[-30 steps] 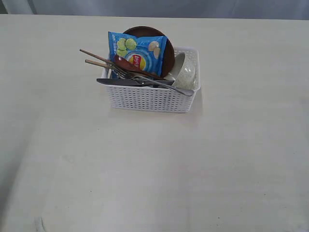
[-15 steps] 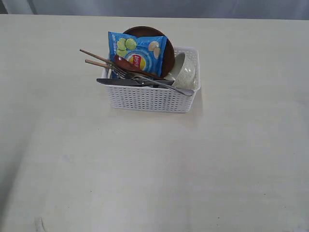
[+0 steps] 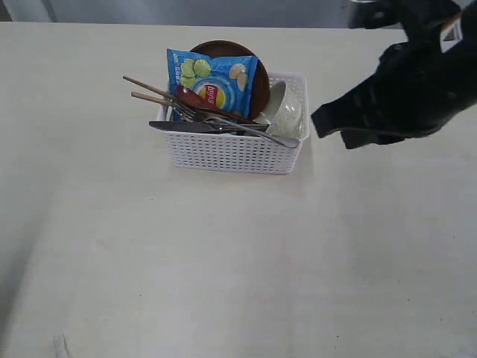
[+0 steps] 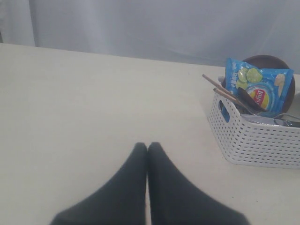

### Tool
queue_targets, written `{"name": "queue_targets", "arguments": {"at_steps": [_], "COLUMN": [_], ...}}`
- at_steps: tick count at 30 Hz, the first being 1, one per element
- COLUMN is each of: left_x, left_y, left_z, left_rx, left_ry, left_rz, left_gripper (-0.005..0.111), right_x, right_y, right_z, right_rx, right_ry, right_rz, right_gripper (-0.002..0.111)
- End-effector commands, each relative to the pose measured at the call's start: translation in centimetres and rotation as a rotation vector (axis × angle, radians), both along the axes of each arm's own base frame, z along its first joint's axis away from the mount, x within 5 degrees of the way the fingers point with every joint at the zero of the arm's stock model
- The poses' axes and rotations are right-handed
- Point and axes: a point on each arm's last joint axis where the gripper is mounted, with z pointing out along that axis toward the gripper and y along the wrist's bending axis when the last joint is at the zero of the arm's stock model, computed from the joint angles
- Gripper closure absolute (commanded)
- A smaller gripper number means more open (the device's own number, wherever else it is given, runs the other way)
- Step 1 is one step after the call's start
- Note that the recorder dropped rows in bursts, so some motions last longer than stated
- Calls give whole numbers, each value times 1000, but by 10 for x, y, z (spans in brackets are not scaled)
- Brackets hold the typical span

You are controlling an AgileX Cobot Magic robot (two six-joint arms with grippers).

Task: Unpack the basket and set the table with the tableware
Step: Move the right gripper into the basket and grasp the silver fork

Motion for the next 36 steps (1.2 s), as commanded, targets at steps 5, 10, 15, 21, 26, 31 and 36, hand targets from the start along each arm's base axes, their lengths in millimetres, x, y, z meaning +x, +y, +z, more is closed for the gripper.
{"name": "queue_targets", "arguments": {"at_steps": [5,10,15,21,26,31,36], "left_x": [0,0,0,0,0,0,0], "left_y": [0,0,0,0,0,0,0], "left_z": [0,0,0,0,0,0,0], "left_rx": [-5,-5,-5,-5,-5,-5,-5], "left_ry": [-11,-11,-11,-11,-11,-11,-11], "left_rz": [1,1,1,1,1,1,1], "left_gripper": [107,107,107,107,107,107,107], "right_x": [24,55,85,105,119,133,145], "right_y": [39,62,88,109,119,130,138], "right_z": [35,37,18,-7,-22,-32,-40], "right_rx": [-8,-33,-84,-80,-99,-110,-112], "right_ry": [-99,-59,26,58,66,94,94], "right_rz": [279,307,380,469,515,527,537], "right_gripper": [108,108,92,63,66,67,67]}}
